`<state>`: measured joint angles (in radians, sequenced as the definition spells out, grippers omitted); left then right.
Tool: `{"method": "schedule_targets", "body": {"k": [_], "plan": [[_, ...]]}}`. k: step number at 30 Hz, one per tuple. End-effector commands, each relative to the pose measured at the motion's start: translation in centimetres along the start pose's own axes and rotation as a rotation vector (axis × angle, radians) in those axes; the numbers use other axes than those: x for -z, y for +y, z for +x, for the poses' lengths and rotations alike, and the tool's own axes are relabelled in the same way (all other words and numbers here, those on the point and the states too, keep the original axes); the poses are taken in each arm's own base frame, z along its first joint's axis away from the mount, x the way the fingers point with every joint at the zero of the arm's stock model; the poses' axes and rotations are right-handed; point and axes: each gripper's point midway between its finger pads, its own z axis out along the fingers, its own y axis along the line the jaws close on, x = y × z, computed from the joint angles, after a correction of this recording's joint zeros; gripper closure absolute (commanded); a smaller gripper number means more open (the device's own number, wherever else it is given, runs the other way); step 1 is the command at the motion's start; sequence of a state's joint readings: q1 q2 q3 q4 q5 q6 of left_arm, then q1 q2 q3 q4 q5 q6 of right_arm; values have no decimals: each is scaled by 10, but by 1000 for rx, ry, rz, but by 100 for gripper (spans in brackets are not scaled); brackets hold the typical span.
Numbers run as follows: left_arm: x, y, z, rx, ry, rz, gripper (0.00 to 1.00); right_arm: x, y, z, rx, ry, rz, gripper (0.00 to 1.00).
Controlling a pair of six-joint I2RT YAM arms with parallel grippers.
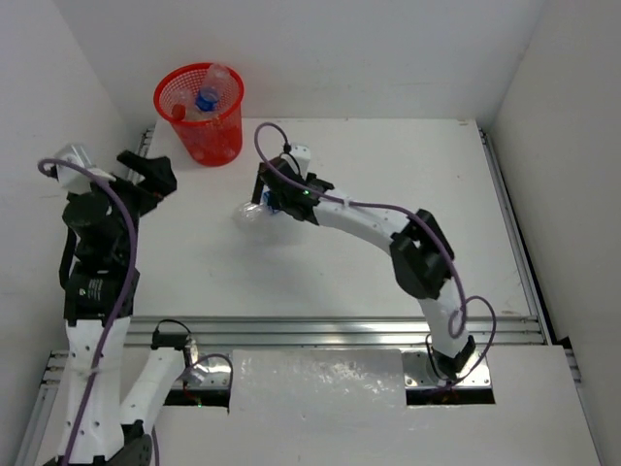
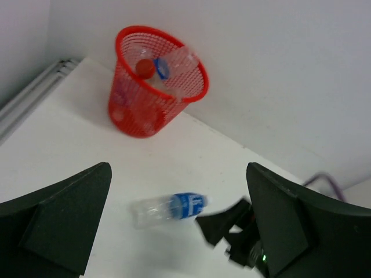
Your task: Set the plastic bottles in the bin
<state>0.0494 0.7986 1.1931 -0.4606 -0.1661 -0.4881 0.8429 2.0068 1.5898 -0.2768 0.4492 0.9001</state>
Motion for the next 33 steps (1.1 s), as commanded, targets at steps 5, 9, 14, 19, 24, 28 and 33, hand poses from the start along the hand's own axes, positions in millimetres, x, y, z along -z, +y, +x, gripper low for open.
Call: {"method": "schedule_targets", "body": {"k": [5, 9, 14, 19, 24, 28, 33], "plan": [[31, 39, 82, -118, 122, -5, 0, -80, 25, -22, -90, -100, 109, 1], [22, 59, 107, -167, 162, -57, 0, -108, 47, -38, 18, -192, 60, 1], [20, 54, 122, -164, 204, -7, 0, -132, 19, -6, 86, -138, 140, 1], [21, 52, 124, -161, 209, 10, 0, -143, -10, 35, 106, 3, 163, 2], [22, 50, 132, -161, 236, 31, 0, -128, -22, 44, 176, 53, 80, 49], [21, 26, 161, -109, 371, 160, 0, -71, -53, 62, 271, 29, -50, 72], [32, -38, 219, 128, 611, 558, 0, 69, -23, 6, 320, -274, -527, 84]]}}
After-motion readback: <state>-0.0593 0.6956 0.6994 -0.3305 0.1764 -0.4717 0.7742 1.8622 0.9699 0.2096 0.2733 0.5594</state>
